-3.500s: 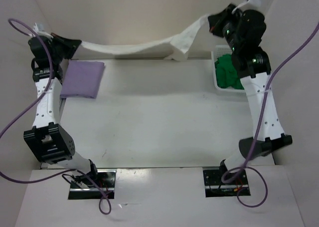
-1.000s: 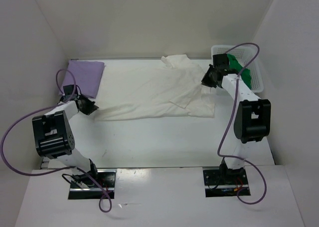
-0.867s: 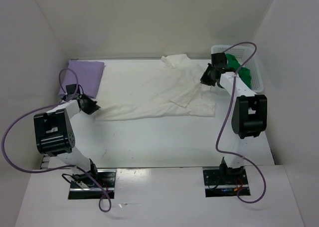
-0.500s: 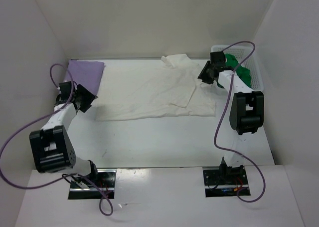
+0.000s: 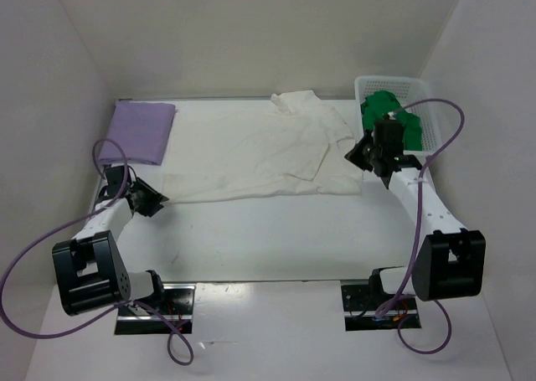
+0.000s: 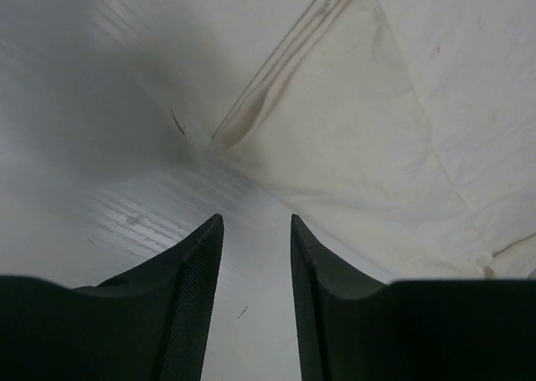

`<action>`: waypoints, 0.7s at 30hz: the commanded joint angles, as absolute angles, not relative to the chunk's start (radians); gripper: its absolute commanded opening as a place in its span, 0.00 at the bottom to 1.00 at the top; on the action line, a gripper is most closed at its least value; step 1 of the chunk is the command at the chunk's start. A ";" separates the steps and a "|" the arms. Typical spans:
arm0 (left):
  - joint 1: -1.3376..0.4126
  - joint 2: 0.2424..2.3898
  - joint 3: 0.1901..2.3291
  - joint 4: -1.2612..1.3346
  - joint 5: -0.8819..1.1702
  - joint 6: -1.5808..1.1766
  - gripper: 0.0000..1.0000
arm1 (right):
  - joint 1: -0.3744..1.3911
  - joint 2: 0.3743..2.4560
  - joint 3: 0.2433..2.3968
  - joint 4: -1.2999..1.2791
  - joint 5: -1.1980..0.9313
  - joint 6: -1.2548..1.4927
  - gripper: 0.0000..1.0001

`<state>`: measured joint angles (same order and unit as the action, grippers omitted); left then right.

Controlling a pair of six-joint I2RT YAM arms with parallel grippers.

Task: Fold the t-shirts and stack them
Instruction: Fold the flattened tshirt in 1/3 of the way

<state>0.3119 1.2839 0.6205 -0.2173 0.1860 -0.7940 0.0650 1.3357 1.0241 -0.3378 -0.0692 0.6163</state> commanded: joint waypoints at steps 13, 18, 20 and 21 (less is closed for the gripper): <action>0.325 1.471 0.598 -0.023 0.232 -0.884 0.35 | -0.083 1.426 0.764 -0.230 -0.117 0.736 0.43; 0.325 1.443 0.629 -0.032 0.212 -0.874 0.15 | -0.083 1.488 0.764 -0.239 -0.069 0.755 0.44; 0.325 1.456 0.641 -0.032 0.212 -0.865 0.10 | -0.083 1.474 0.764 -0.261 -0.043 0.755 0.44; 0.325 1.456 0.641 -0.043 0.212 -0.865 0.06 | -0.083 1.464 0.764 -0.261 -0.016 0.755 0.44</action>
